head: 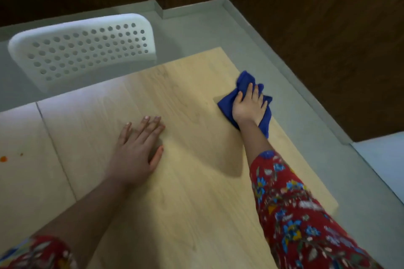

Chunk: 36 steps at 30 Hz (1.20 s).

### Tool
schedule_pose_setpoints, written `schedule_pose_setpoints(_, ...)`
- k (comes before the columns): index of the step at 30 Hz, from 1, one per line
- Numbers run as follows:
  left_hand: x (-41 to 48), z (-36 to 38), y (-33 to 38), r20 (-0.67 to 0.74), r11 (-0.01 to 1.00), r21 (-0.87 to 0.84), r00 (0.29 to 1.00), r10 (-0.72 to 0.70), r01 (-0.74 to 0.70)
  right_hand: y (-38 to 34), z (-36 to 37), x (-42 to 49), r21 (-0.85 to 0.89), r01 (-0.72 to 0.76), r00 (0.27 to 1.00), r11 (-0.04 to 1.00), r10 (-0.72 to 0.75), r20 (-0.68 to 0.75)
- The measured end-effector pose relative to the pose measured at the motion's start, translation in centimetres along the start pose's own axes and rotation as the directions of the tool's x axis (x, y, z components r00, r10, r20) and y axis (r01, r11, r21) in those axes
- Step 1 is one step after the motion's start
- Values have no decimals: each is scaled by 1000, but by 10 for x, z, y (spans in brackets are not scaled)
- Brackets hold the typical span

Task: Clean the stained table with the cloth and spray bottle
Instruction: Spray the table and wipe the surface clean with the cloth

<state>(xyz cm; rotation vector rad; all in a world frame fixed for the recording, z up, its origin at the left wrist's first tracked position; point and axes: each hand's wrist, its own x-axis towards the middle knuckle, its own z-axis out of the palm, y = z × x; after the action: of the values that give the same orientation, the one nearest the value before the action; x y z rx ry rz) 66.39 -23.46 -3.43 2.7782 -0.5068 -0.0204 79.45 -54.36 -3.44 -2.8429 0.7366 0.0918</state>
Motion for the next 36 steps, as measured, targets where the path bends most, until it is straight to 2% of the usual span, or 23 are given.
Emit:
schedule_pose_setpoints(4, -8, -7, 11, -40, 985, -30, 985, 170, -171, 111, -13, -79, -33, -199, 980, 979, 199, -7)
schedule_pose_setpoints(7, -16, -8, 16, 23, 946, 7, 946, 324, -324, 183, -20, -131, -28, -357, 934, 934, 357, -7)
schedule_pose_setpoints(11, -38, 0, 37, 104, 958, -14, 952, 287, -287, 240, -27, -170, 15, -469, 883, 883, 469, -18)
schedule_pose_setpoints(15, -70, 5, 37, 152, 956, 10, 946, 288, -292, 230, -22, -202, 33, -443, 896, 896, 444, -16)
schedule_pose_setpoints(19, -86, -10, 5, 129, 979, 27, 972, 197, -202, 181, -1, -275, 10, -355, 935, 935, 355, -24)
schedule_pose_setpoints(22, -89, -16, -11, 116, 992, 25, 986, 121, -125, 145, 10, -318, -17, -277, 960, 961, 277, 28)
schedule_pose_setpoints(25, -87, -13, -14, 89, 1000, -6, 996, 12, -12, 146, 4, -295, -52, -323, 942, 945, 326, 73)
schedule_pose_setpoints(29, -87, -10, -13, 58, 1000, -4, 998, -26, 26, 143, -12, -197, 26, -479, 877, 877, 478, 39)
schedule_pose_setpoints(31, -86, -9, -15, 51, 999, -13, 998, -31, 32, 112, -11, -159, 46, -381, 925, 924, 381, 4)
schedule_pose_setpoints(33, -88, -10, -15, 44, 998, -17, 997, -58, 58, 72, 1, -159, 41, -94, 995, 995, 95, -10)
schedule_pose_setpoints(34, -90, -9, -14, 36, 998, -16, 997, -65, 66, 59, 7, -175, 29, 58, 998, 998, -57, -7)
schedule_pose_setpoints(36, -91, -11, -12, 29, 996, -27, 996, -83, 84, 61, 12, -224, 3, 297, 954, 955, -296, 51)
